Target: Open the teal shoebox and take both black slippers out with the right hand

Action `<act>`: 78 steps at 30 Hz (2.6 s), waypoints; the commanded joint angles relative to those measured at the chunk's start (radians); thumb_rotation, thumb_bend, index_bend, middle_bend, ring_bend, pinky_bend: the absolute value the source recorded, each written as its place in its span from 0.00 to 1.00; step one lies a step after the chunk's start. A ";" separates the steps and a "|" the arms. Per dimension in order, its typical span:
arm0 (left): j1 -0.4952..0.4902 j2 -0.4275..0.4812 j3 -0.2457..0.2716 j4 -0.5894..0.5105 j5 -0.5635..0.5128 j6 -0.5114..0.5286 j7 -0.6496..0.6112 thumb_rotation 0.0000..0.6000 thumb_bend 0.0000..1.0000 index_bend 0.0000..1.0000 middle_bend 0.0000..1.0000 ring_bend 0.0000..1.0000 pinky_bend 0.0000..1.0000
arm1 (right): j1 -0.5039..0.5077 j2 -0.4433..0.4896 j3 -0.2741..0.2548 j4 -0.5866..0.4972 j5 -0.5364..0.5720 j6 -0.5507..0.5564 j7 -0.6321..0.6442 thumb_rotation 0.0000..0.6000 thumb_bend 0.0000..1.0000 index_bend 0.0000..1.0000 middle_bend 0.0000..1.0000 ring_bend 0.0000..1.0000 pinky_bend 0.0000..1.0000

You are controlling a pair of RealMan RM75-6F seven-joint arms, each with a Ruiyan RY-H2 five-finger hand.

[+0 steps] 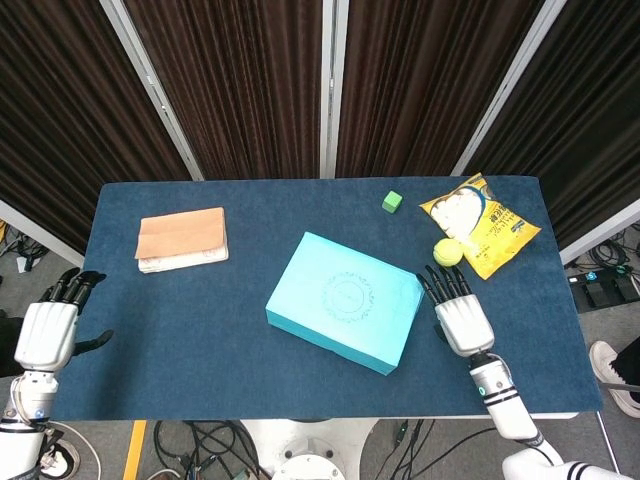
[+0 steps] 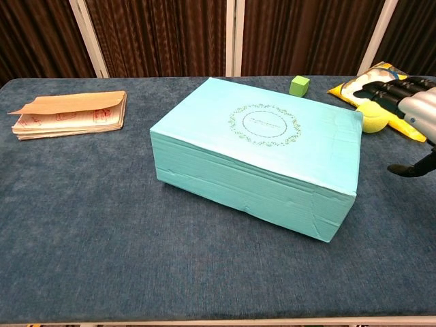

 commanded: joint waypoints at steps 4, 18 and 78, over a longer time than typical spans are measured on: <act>-0.002 0.005 0.004 -0.001 0.002 -0.008 -0.005 1.00 0.07 0.20 0.19 0.11 0.32 | 0.034 -0.055 -0.010 0.082 -0.043 -0.002 0.008 1.00 0.10 0.00 0.00 0.00 0.00; -0.004 -0.020 0.006 0.049 -0.005 -0.016 -0.036 1.00 0.07 0.20 0.19 0.11 0.32 | 0.062 -0.146 -0.023 0.253 -0.124 0.058 0.117 1.00 0.13 0.00 0.00 0.00 0.00; -0.019 -0.013 0.009 0.032 0.013 -0.021 -0.041 1.00 0.07 0.20 0.20 0.11 0.32 | 0.045 -0.164 0.090 0.201 0.023 0.149 0.913 1.00 0.31 0.58 0.49 0.35 0.39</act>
